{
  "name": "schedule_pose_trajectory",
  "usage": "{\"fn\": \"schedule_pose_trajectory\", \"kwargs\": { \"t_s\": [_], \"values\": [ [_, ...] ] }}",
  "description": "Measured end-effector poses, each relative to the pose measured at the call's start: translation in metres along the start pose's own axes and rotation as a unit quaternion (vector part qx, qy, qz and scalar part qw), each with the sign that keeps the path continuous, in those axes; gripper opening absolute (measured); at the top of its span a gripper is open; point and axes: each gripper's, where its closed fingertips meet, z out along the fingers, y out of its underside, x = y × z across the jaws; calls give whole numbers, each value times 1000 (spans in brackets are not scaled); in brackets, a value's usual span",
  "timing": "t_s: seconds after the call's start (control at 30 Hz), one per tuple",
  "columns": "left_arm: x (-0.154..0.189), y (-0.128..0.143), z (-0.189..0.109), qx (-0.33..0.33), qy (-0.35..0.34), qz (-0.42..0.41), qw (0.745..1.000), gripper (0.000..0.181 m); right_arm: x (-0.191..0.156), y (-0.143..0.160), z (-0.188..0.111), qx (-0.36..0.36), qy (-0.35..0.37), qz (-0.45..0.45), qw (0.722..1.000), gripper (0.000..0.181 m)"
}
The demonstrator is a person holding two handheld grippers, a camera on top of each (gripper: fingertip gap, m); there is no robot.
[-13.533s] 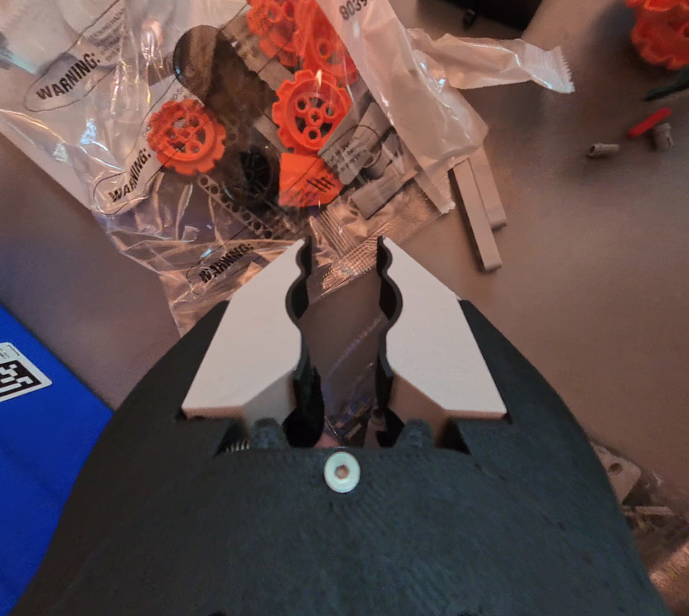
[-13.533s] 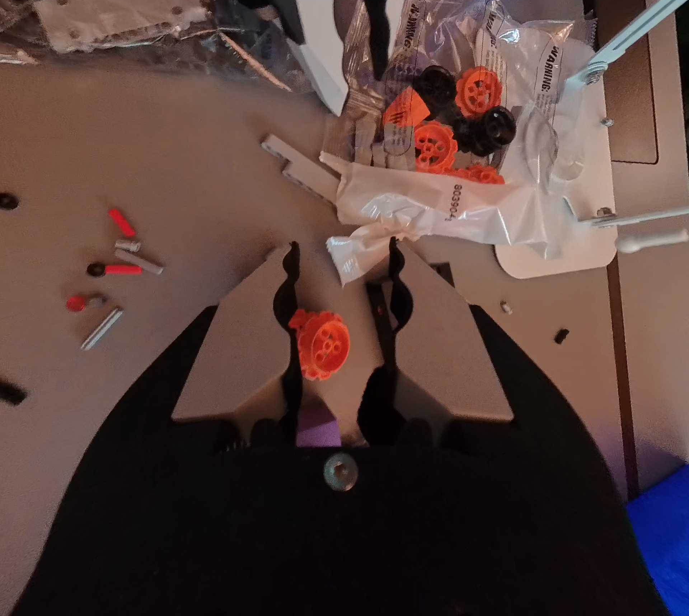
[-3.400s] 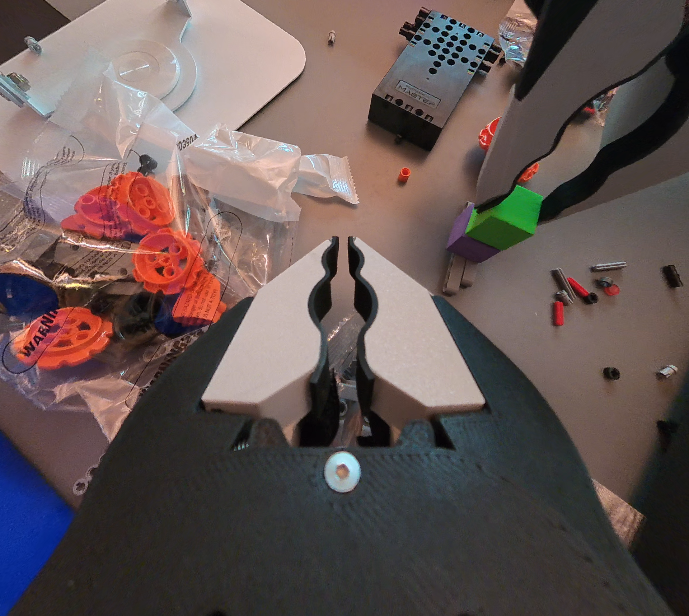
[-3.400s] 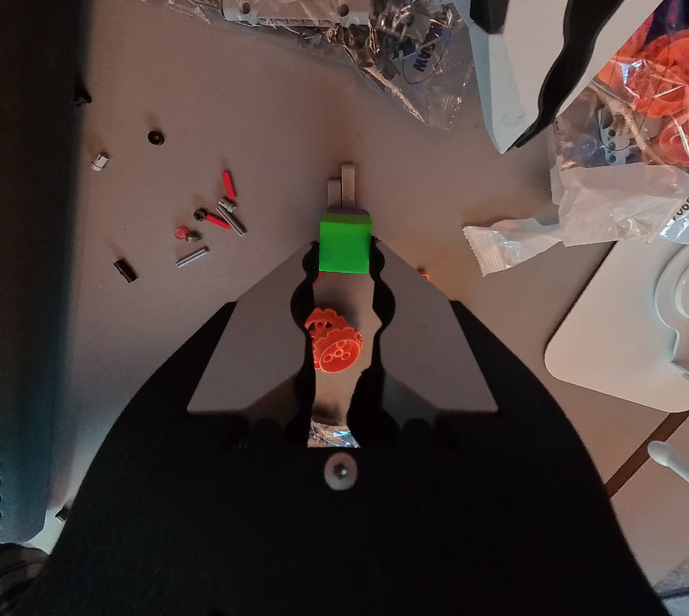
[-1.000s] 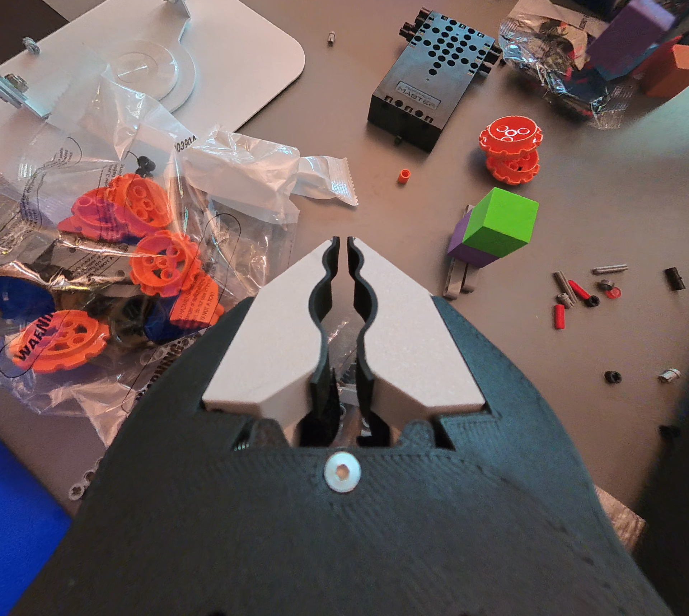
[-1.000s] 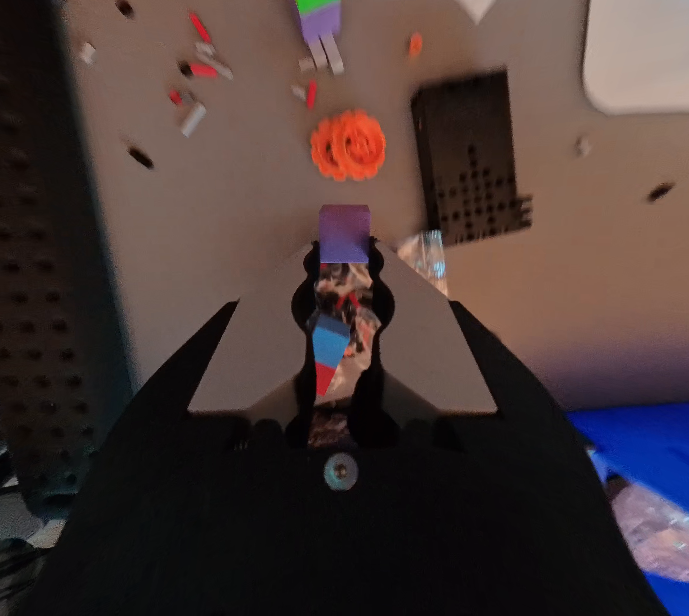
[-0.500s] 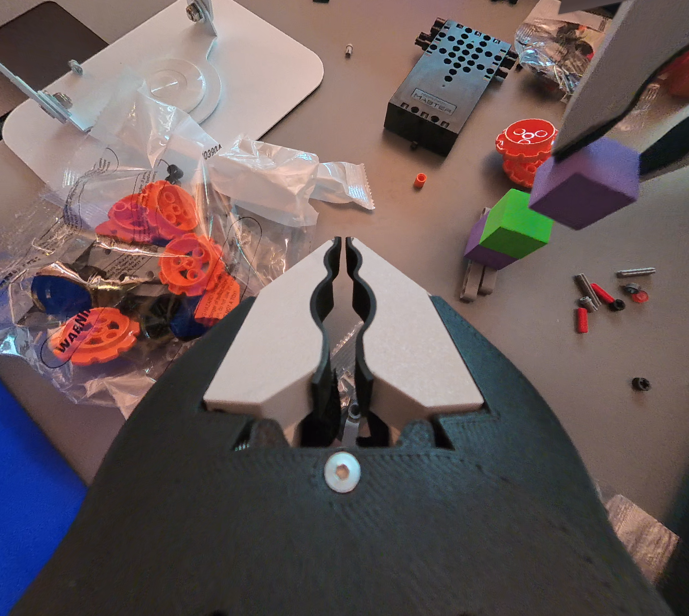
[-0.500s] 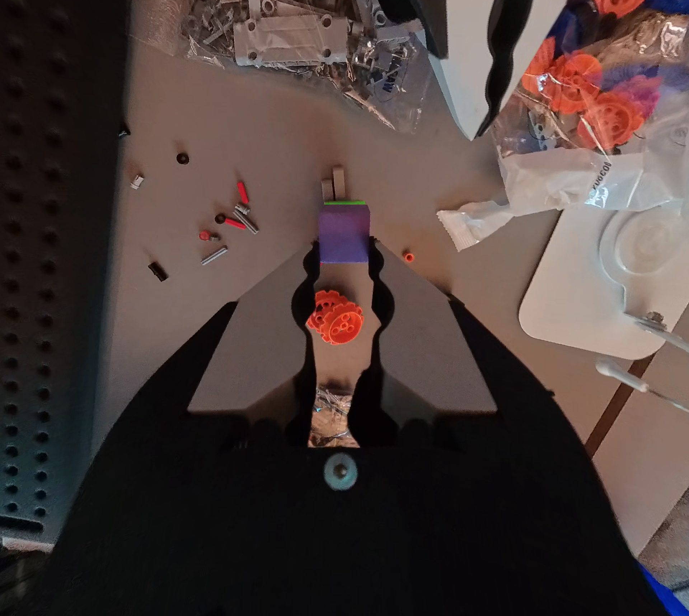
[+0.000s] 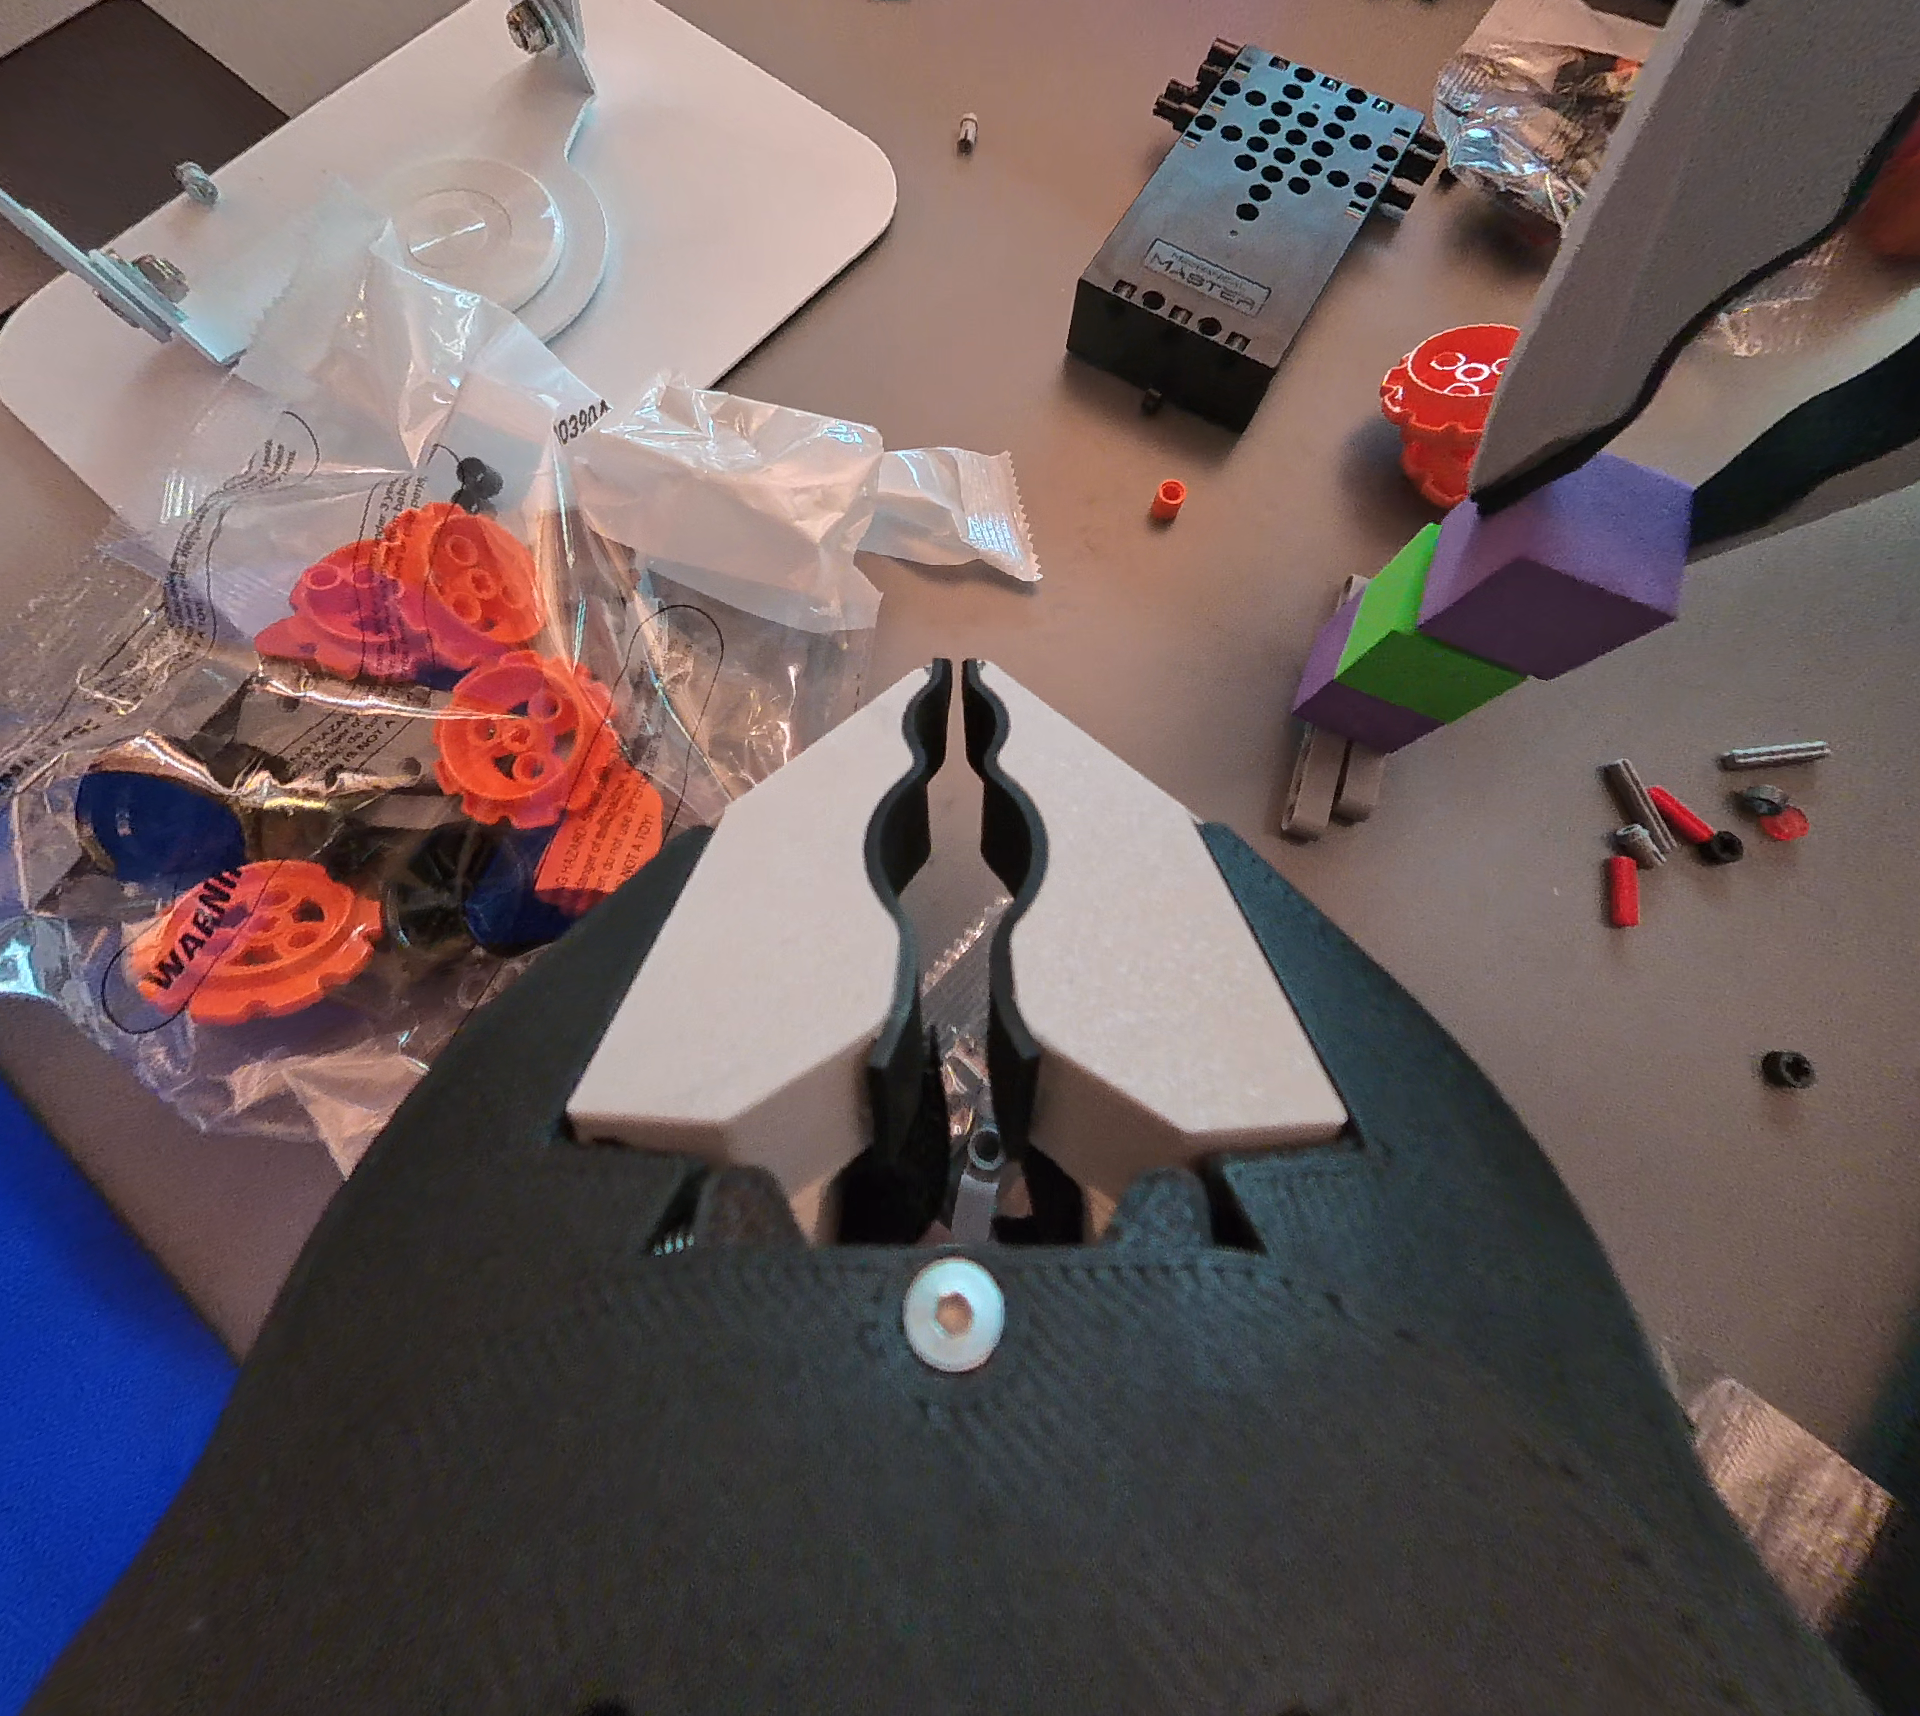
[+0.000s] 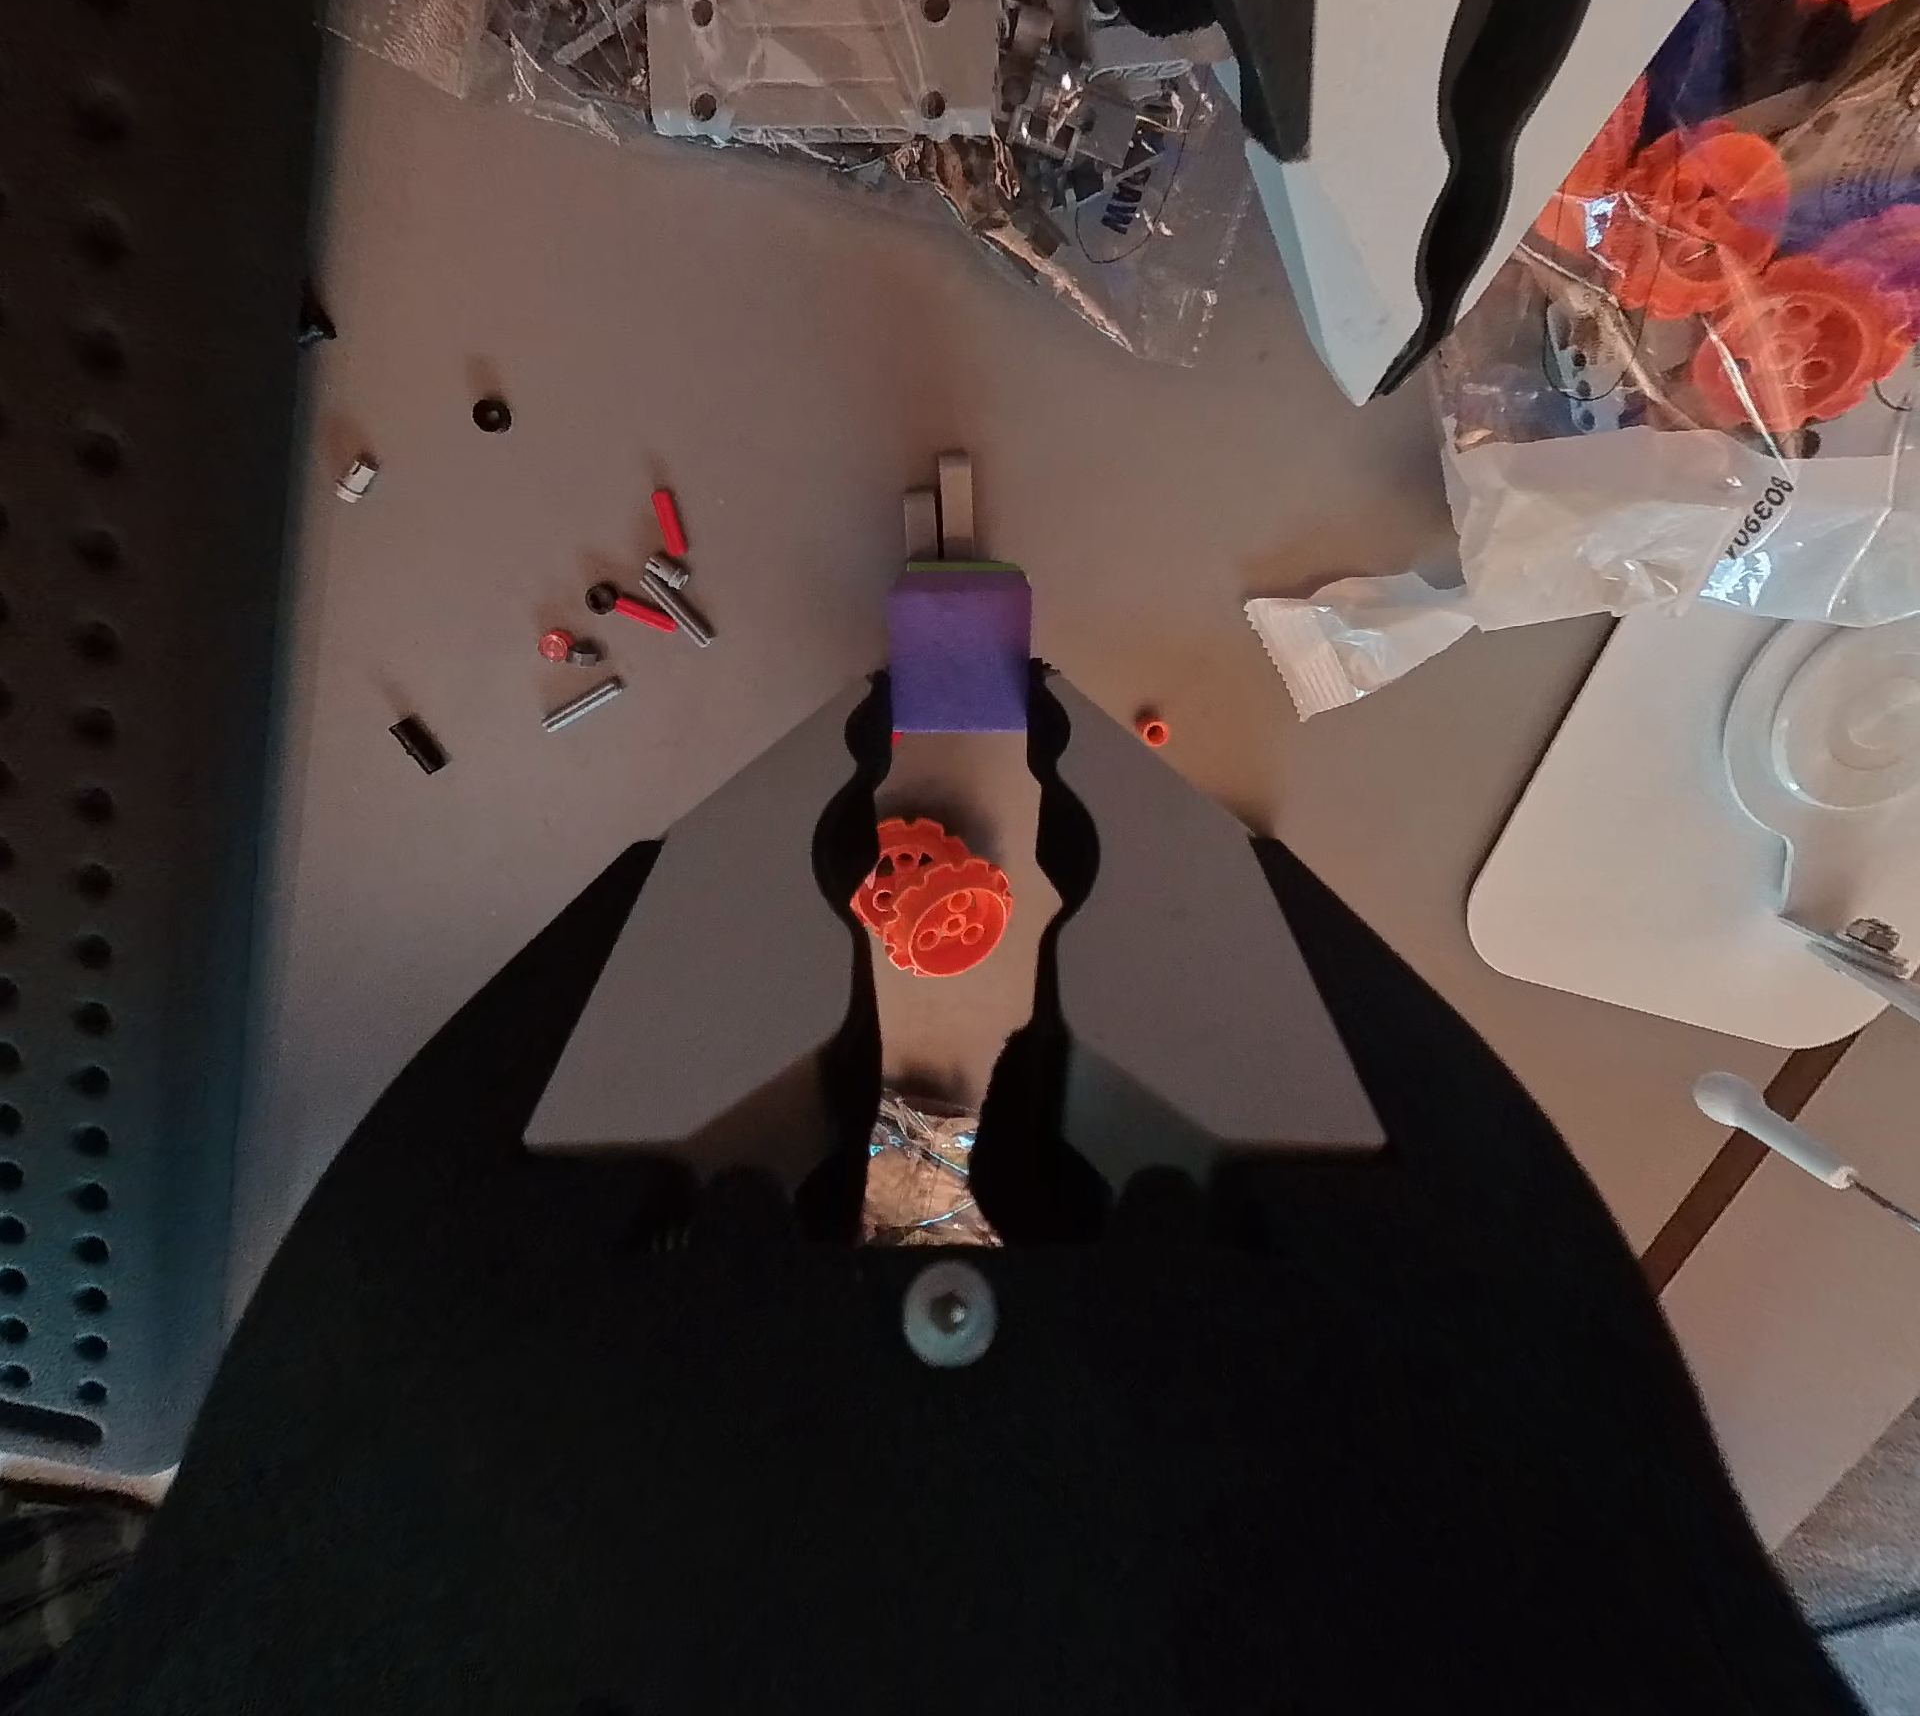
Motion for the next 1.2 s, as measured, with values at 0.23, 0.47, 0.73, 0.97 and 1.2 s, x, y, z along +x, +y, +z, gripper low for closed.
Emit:
{"fn": "schedule_pose_trajectory", "kwargs": {
  "t_s": [0.23,0.47,0.73,0.97,1.2],
  "values": [
    [1,2,1,-4,3,0,1000,1,-1,1,2,-1,-5,3,1000,26],
    [1,2,1,-4,3,0,1000,1,1,2,1,3,-4,8,1000,25],
    [2,3,2,-6,5,-1,1000,1,1,1,3,7,-10,13,1000,25],
    [1,3,1,-6,5,-2,1000,0,3,0,0,14,-6,16,1000,24],
    [1,3,2,-6,6,-2,1000,0,2,1,3,15,-12,18,1000,25]
  ]
}}
